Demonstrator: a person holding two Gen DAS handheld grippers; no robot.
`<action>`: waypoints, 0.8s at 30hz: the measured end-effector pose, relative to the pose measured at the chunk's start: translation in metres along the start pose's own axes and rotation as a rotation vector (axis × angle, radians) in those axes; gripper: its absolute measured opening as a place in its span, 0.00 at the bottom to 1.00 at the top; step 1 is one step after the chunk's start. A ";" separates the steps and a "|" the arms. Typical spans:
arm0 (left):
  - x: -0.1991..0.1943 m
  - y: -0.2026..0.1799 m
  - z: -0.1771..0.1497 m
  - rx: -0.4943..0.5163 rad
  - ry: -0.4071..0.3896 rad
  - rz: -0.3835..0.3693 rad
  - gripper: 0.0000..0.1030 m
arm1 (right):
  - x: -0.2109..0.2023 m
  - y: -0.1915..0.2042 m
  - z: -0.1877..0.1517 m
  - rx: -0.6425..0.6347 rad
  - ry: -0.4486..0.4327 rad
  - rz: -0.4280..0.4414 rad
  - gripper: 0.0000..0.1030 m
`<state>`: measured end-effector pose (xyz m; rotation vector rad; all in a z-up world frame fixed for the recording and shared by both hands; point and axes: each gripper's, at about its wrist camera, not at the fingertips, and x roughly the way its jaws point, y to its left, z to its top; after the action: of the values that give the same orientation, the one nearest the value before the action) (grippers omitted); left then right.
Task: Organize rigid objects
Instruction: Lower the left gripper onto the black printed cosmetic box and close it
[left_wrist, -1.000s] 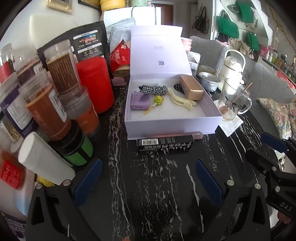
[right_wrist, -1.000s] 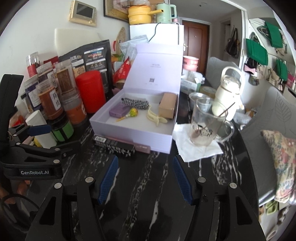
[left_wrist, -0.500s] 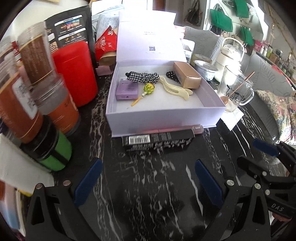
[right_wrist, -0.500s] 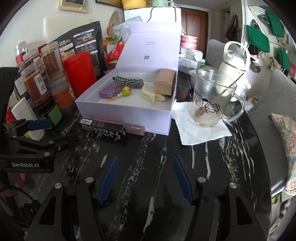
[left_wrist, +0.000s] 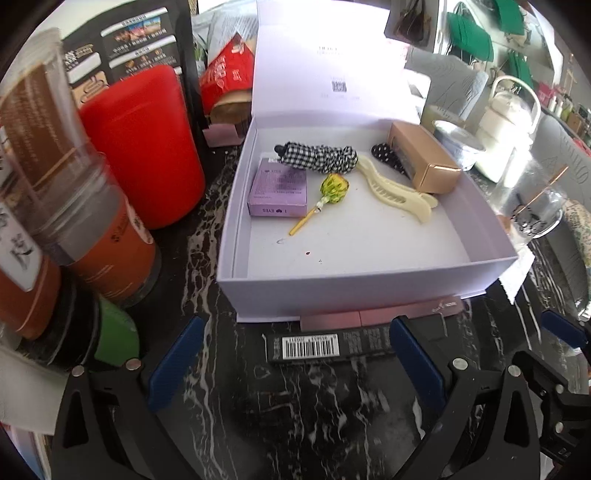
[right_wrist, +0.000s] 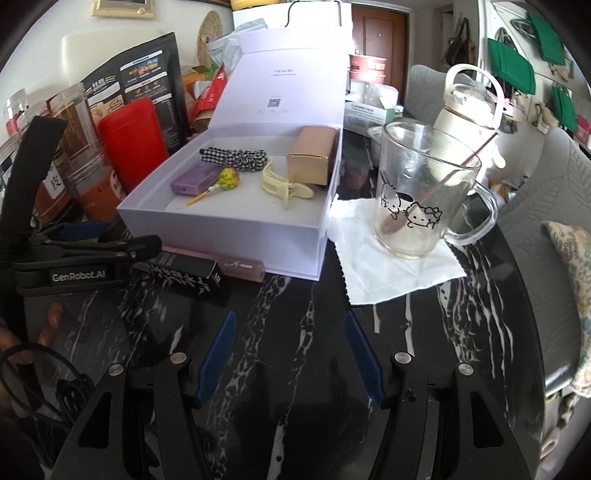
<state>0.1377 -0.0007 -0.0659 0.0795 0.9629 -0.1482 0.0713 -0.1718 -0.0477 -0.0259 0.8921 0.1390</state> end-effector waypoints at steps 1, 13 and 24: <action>0.002 0.000 0.001 0.000 0.004 0.003 0.99 | 0.002 0.000 0.001 -0.001 0.002 0.000 0.60; 0.025 0.009 0.008 -0.041 0.059 0.040 0.99 | 0.013 0.001 0.005 -0.013 0.013 0.025 0.60; 0.019 0.010 -0.027 -0.030 0.100 -0.003 0.99 | 0.014 0.001 0.006 -0.004 0.008 0.047 0.60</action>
<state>0.1283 0.0111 -0.0969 0.0585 1.0649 -0.1335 0.0847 -0.1690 -0.0548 -0.0095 0.9011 0.1846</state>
